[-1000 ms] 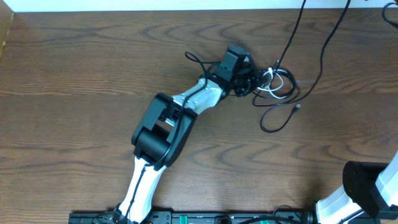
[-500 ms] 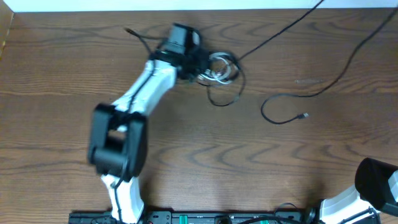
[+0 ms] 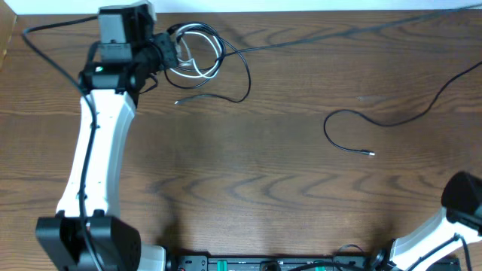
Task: Untangle cables
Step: 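Pull the bundle back toward the left with the left gripper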
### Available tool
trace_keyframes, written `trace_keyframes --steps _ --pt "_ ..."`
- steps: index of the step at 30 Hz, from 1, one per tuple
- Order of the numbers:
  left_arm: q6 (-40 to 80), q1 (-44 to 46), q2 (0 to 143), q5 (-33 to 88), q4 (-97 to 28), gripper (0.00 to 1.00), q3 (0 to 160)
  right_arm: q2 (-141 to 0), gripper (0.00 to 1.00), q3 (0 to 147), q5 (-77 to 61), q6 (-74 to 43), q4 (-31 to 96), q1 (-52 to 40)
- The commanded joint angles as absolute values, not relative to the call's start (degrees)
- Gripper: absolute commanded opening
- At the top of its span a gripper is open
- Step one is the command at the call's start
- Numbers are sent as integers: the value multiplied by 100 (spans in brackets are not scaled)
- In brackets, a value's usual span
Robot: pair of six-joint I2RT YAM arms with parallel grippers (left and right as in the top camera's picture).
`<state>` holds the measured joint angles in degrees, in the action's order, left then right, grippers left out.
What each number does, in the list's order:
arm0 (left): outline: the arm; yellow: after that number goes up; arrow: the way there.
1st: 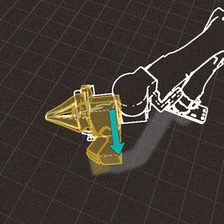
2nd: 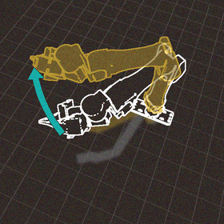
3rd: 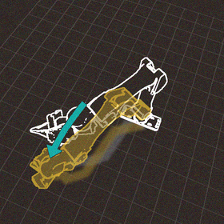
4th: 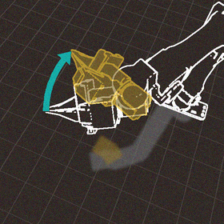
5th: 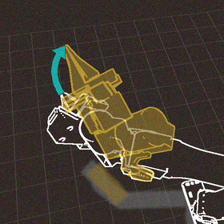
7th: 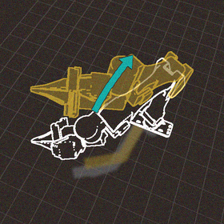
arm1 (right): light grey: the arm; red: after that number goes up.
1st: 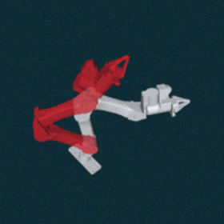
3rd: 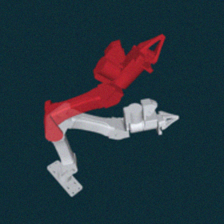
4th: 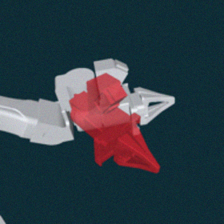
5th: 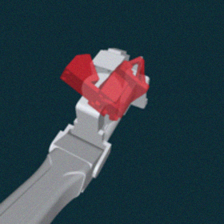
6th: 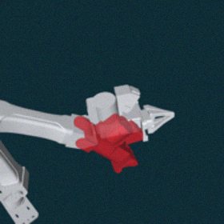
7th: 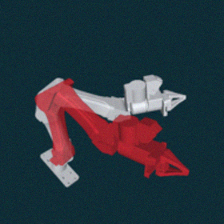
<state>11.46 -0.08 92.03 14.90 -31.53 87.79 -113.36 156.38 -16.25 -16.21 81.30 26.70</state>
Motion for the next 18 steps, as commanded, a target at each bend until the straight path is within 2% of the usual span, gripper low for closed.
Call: trace_keyframes --steps 1,6,9,11,12,14,16,18 --pt "834 -73 8978 1452 -3175 7 8840 -11797 1 15653 -1234 -1334 8377 2749" --pt "834 -73 8866 1457 -3221 7 8840 -12453 1 15653 -1245 -886 9004 2742" --pt "832 -73 8831 1769 -3225 7 8840 -12752 10 15653 -1302 -432 9330 2703" --pt "808 -71 8818 2139 -3208 7 8840 -12875 29 15651 -1479 -38 9463 2661" --pt "808 -64 8818 2316 -3210 8 8840 -12929 43 15653 -1623 187 9513 2639" --pt "812 -49 8818 2770 -3212 7 8840 -12984 63 15653 -2018 731 9598 2565" --pt "814 -21 8818 3181 -3212 7 8840 -12993 75 15651 -2408 1175 9631 2471" --pt "816 25 8818 3448 -3210 7 8840 -12991 80 15653 -2735 1527 9620 2351"
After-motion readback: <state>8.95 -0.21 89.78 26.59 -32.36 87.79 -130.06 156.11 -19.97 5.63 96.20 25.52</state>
